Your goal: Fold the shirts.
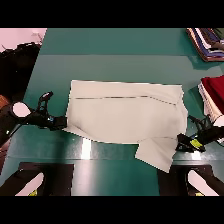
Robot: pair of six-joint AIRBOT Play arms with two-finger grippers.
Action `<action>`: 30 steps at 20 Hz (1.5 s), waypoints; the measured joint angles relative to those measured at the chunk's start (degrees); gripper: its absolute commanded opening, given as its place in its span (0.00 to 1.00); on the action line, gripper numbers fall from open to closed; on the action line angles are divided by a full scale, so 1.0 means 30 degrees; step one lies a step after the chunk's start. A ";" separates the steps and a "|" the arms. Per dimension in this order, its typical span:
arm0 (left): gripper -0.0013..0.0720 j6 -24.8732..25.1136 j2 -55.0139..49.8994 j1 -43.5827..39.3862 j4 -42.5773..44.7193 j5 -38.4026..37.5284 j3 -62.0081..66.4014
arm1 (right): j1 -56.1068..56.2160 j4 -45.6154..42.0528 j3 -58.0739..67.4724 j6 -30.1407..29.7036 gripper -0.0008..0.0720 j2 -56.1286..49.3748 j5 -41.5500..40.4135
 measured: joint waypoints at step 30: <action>0.76 0.0816 -0.9632 -0.0007 -0.0015 0.6586 1.0193 | 0.2652 0.0947 1.9737 -0.1209 0.37 -1.0477 -0.3213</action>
